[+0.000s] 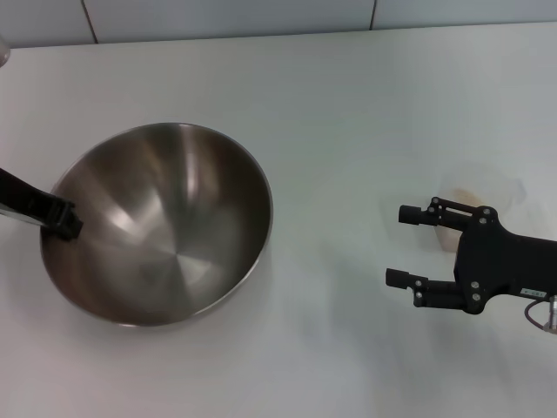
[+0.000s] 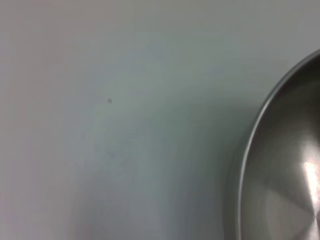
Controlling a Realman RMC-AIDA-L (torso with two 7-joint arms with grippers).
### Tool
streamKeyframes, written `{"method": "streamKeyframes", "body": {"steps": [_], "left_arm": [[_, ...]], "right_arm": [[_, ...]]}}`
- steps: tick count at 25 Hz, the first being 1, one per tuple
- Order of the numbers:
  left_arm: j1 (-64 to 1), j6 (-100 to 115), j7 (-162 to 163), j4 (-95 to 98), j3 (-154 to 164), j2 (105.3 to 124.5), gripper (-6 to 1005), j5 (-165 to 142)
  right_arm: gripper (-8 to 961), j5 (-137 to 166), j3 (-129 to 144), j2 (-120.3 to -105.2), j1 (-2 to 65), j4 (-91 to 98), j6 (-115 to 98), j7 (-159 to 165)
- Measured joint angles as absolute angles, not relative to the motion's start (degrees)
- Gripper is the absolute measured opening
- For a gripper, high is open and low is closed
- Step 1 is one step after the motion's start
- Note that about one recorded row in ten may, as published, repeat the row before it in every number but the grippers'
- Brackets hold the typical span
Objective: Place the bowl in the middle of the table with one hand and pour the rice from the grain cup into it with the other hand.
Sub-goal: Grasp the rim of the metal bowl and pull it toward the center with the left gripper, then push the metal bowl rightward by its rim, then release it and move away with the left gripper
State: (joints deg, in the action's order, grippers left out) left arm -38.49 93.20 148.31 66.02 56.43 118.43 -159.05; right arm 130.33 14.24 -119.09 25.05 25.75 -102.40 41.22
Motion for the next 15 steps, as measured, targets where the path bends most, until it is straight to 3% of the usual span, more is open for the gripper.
{"method": "streamKeyframes", "body": {"steps": [15], "left_arm": [[-41.76, 91.82, 146.56, 65.70, 56.55, 118.62, 26, -152.24]], "right_arm": [[788, 130.34, 14.51, -119.16, 25.05, 25.58, -101.22, 41.21]]}}
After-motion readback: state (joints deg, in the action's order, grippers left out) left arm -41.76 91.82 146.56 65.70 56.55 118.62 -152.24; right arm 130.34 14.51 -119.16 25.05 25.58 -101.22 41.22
